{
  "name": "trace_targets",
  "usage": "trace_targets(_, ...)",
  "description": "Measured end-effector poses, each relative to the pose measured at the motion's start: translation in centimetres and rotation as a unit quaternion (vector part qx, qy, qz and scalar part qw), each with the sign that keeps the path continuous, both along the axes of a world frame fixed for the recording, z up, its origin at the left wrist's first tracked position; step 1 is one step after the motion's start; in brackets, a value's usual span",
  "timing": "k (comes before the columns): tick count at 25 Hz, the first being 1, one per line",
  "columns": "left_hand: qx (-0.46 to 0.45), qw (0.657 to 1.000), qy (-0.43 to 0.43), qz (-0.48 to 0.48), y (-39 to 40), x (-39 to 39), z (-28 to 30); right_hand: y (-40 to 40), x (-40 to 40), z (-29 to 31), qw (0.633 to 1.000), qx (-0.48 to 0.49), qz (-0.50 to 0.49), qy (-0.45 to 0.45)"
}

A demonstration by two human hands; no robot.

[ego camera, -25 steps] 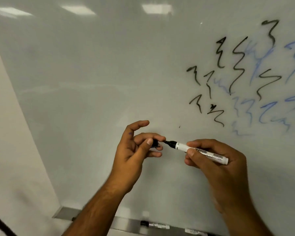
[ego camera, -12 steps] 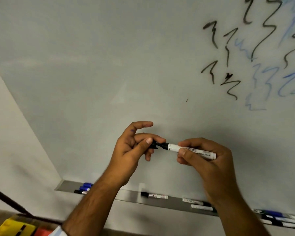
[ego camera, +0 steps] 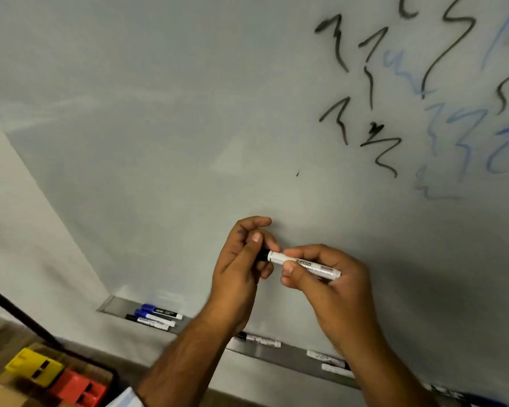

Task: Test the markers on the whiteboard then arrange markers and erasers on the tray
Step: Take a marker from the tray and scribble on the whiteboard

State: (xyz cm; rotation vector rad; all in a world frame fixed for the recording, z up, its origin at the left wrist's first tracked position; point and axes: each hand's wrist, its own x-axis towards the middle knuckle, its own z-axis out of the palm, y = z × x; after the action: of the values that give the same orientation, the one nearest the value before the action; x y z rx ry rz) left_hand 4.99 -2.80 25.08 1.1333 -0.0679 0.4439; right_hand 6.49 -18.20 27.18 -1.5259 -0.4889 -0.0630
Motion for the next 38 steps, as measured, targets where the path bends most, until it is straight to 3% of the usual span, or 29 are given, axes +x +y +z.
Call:
trace_targets(7,-0.031,0.998,0.024,0.055,-2.6,1.5,-1.8,-1.5,3.4,-3.1,0.995,0.049,0.064,0.051)
trace_targets(11,-0.081,0.99,0.042,0.106,-1.8,0.5,-4.4,-1.0,5.0,-5.3,0.99,-0.009,0.123,0.071)
trace_targets(15,-0.152,0.953,0.126,0.23,2.1,-0.6,-8.4,1.1,5.5,-10.5,0.99,-0.117,0.079,-0.01)
trace_targets(19,-0.164,0.927,0.196,0.275,6.4,-2.0,-12.9,5.2,5.1,-15.2,0.969,-0.22,0.084,-0.08)
trace_targets(23,-0.184,0.903,0.247,0.3,11.7,-3.5,-17.4,11.2,4.5,-19.0,0.953,-0.286,0.093,-0.03)
trace_targets(32,-0.176,0.865,0.369,0.289,24.3,-7.0,-24.6,24.0,2.7,-27.3,0.928,-0.358,0.101,-0.002)
trace_targets(38,-0.067,0.852,0.443,0.271,30.3,-7.4,-26.7,30.2,1.7,-30.3,0.912,-0.401,0.085,0.011)
